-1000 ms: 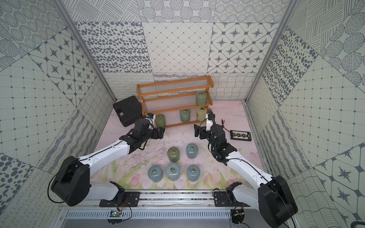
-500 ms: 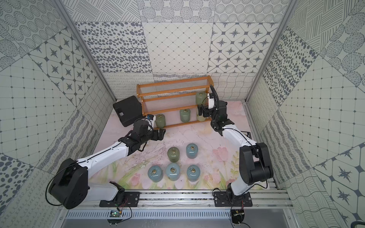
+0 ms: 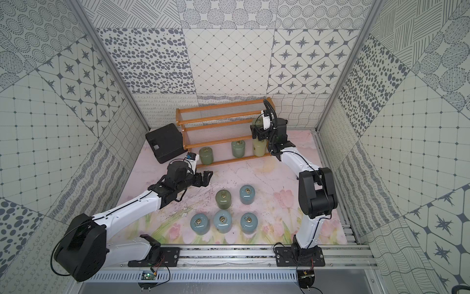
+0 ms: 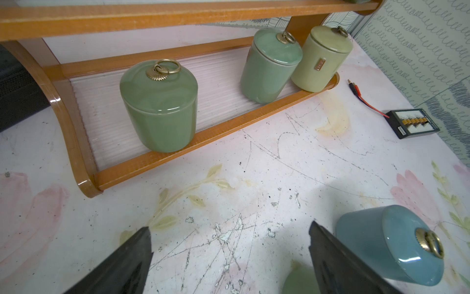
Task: Remove the tea canisters from the shelf
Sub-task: Pick up the tea canister from the shelf.
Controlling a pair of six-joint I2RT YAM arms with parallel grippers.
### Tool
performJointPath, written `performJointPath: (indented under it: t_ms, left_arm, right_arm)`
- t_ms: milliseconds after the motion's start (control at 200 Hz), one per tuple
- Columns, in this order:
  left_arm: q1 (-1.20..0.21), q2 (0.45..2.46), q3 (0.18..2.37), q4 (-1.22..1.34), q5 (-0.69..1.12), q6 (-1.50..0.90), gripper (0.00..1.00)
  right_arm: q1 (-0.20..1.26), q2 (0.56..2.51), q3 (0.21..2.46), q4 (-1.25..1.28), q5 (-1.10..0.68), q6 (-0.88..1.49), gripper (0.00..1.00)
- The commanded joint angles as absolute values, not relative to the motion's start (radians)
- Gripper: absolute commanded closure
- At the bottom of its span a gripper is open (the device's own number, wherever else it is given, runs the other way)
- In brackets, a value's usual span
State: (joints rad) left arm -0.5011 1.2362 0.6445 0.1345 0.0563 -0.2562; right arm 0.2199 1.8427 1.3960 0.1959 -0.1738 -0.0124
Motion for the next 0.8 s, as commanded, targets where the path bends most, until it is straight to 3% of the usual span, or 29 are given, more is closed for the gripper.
performJointPath:
  t_ms: [0, 510, 795]
  left_arm:
    - [-0.499, 1.197, 0.607, 0.219, 0.104, -0.276, 0.00]
    - [-0.500, 1.113, 0.492, 0.238, 0.073, -0.360, 0.00]
    - [-0.499, 1.092, 0.482, 0.221, 0.059, -0.367, 0.00]
  right_arm:
    - [0.212, 1.880, 1.454, 0.201, -0.170, -0.045, 0.01]
    - [0.200, 2.014, 1.601, 0.141, -0.188, -0.068, 0.00]
    - [0.198, 2.018, 1.604, 0.150, -0.217, -0.055, 0.15]
